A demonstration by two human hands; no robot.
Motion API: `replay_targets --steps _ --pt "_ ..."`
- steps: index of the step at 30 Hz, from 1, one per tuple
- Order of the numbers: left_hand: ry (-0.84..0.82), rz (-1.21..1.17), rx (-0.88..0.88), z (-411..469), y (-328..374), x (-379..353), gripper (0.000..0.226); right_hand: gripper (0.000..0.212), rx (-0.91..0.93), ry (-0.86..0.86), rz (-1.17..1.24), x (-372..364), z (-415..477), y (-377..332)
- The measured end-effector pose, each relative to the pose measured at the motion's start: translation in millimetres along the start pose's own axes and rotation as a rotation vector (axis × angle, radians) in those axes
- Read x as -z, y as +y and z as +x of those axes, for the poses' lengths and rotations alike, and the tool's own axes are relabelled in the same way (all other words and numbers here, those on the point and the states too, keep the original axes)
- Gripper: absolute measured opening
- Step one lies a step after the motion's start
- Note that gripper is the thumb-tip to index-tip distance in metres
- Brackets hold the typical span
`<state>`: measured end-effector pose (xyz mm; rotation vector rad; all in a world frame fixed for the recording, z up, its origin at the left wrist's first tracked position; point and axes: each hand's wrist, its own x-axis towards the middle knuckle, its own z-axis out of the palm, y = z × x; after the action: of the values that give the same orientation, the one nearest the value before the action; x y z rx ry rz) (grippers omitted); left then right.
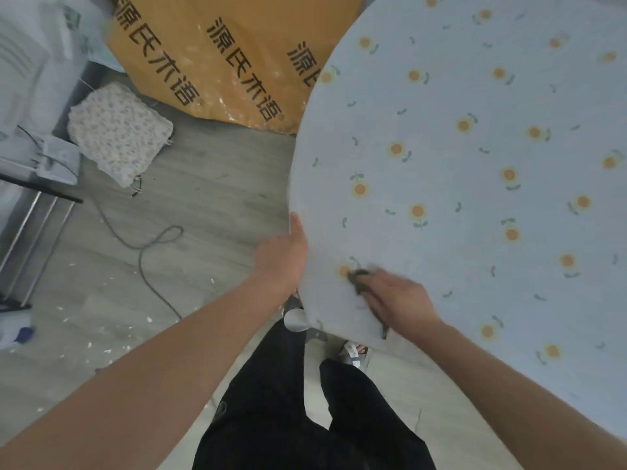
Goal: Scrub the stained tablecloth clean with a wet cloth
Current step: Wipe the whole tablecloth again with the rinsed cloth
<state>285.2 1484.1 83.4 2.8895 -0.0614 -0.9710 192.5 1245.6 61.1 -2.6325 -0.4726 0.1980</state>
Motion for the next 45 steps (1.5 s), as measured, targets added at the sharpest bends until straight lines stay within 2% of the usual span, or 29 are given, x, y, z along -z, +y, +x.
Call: replay_targets --steps 4,6,7,9,11,14,16,18,19,22,25,26,28,30,33,35,37,38,39,41,42,44,45 --pt "0.017 0.116 -0.056 0 1 1 0.091 0.035 -0.702 0.294 -0.083 54 41 93" --pt "0.025 0.129 -0.015 -2 4 2 0.092 0.037 -0.854 0.355 -0.073 55 52 98" --pt "0.002 0.131 0.011 1 4 3 0.089 0.038 -0.843 0.352 -0.068 50 57 85" --pt "-0.011 0.01 0.091 0 4 1 0.068 0.041 -0.707 0.293 -0.021 28 46 48" --pt "-0.001 -0.043 0.083 -8 4 5 0.064 0.045 -0.564 0.125 0.094 5 19 2" --pt "0.101 0.108 -0.066 -25 0 -1 0.081 0.031 -0.347 -0.016 0.082 -20 -32 -51" --pt "0.031 0.13 -0.09 -44 2 -7 0.084 0.02 -0.214 -0.09 0.086 -25 -54 -55" --pt "-0.073 0.107 -0.071 -63 3 -22 0.095 0.027 -0.102 -0.138 0.077 -14 -55 -35" --pt "-0.11 0.093 -0.061 -69 5 -31 0.104 0.032 -0.095 -0.102 0.065 -3 -49 -19" --pt "-0.131 0.06 0.0 -76 8 -44 0.129 0.029 -0.386 0.105 0.026 45 -20 44" --pt "-0.144 0.087 -0.017 -75 10 -43 0.139 0.031 -0.739 0.249 -0.033 72 -6 101" --pt "-0.146 0.095 -0.013 -75 11 -43 0.139 0.033 -0.797 0.273 -0.041 69 -7 104" --pt "-0.16 0.073 0.014 -73 13 -41 0.135 0.034 -0.795 0.281 -0.035 50 -12 84" --pt "-0.155 0.028 0.054 -72 15 -40 0.131 0.032 -0.644 0.239 -0.02 18 -21 38" --pt "-0.14 -0.084 0.151 -74 26 -38 0.121 0.025 -0.37 0.05 -0.004 -25 -47 -34" --pt "-0.11 -0.213 0.264 -76 38 -34 0.104 0.021 -0.195 -0.07 0.015 -37 -67 -57" --pt "-0.096 -0.38 0.365 -75 39 -33 0.078 0.019 -0.09 -0.058 0.035 -30 -75 -50" --pt "-0.1 -0.476 0.413 -75 37 -34 0.064 0.017 -0.109 -0.005 0.039 -20 -73 -39" --pt "-0.134 -0.57 0.461 -76 36 -33 0.069 0.016 -0.185 0.055 0.029 -7 -70 -23" --pt "-0.139 -0.718 0.488 -75 37 -35 0.091 0.023 -0.448 0.138 0.011 25 -57 22" --pt "-0.139 -0.722 0.481 -75 39 -33 0.091 0.026 -0.572 0.19 -0.022 42 -50 52" --pt "-0.135 -0.623 0.492 -78 42 -35 0.067 0.032 -0.801 0.305 -0.076 73 -31 106" --pt "-0.109 -0.658 0.52 -74 44 -39 0.056 0.035 -0.9 0.34 -0.088 84 -21 128"
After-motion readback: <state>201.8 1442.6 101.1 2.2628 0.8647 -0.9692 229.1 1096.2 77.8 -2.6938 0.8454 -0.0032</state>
